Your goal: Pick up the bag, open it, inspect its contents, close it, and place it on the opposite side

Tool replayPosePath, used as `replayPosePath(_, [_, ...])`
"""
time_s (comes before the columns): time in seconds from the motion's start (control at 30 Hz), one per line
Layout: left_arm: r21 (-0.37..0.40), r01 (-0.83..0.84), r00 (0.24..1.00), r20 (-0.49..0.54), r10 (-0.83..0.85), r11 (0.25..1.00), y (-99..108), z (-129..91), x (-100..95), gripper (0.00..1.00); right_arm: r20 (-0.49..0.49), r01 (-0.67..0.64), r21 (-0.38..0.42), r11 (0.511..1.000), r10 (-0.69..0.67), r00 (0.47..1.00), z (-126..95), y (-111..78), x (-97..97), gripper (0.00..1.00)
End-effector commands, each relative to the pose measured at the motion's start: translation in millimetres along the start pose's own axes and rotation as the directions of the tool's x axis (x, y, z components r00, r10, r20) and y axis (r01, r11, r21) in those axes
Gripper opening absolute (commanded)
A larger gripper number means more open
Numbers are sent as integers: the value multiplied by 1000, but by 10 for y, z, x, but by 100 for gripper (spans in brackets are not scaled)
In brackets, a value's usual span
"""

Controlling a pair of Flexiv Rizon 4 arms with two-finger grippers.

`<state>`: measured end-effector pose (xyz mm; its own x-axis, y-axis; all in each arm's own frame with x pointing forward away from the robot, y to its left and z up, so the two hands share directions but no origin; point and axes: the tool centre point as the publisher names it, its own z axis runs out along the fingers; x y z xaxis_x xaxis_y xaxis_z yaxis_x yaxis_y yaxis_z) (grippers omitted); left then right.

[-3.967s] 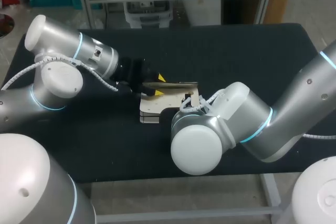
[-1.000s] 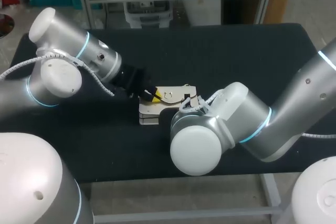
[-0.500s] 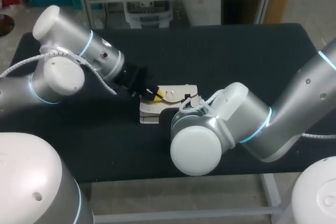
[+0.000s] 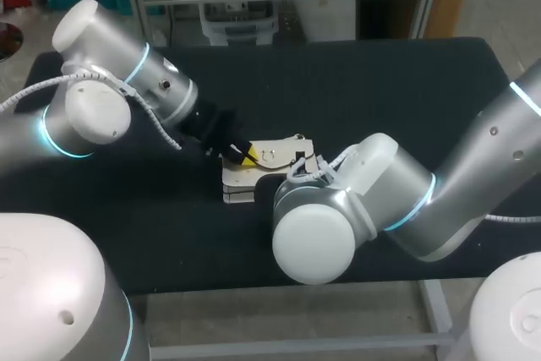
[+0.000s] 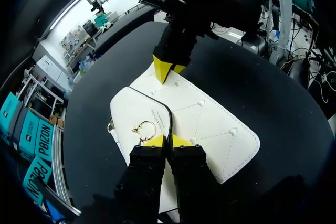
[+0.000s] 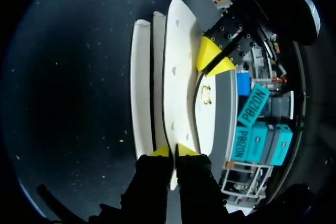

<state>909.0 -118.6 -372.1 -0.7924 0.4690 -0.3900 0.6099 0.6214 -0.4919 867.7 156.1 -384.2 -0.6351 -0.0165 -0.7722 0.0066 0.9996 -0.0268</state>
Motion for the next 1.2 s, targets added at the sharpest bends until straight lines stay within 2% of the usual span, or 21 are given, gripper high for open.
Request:
replayPosePath(0.03, [-28,14,1000,-2,-14,1000,18,161,-50,0,143,-1,-11,1000,2,990,29,-49,64,0])
replayPosePath(0.33, [-38,33,999,20,-32,999,43,141,-92,0,143,-1,-11,1000,2,990,29,-49,64,0])
replayPosePath(0.5, [-12,55,998,43,-55,998,66,56,-77,0,143,-1,-11,1000,2,990,29,-49,64,0])
replayPosePath(0.53, [1,58,997,51,-58,998,68,19,-70,5,143,-1,-11,1000,2,990,29,-49,64,0])
replayPosePath(0.57, [12,59,997,54,-59,998,66,-12,-60,21,143,-1,-11,1000,2,990,29,-49,64,0])
replayPosePath(0.67, [22,58,997,58,-59,998,66,-78,-28,24,143,-1,-11,1000,2,990,29,-49,64,0])
replayPosePath(0.7, [25,59,996,61,-61,998,60,-95,-15,31,143,-1,-11,1000,2,990,29,-49,64,0])
replayPosePath(0.77, [32,61,996,64,-63,998,48,-129,6,51,143,-1,-11,1000,2,990,29,-49,64,0])
replayPosePath(0.87, [44,63,995,74,-66,997,20,-175,25,71,143,-1,-11,1000,2,990,29,-49,64,0])
replayPosePath(0.93, [60,70,993,87,-76,996,2,-208,29,89,143,-1,-11,1000,2,990,29,-49,64,0])
replayPosePath(1.1, [142,131,981,127,-149,981,-48,-347,9,100,143,-1,-11,1000,2,990,29,-49,64,0])
replayPosePath(1.2, [160,187,967,145,-211,969,-86,-397,1,100,143,-1,-11,1000,2,990,29,-49,64,0])
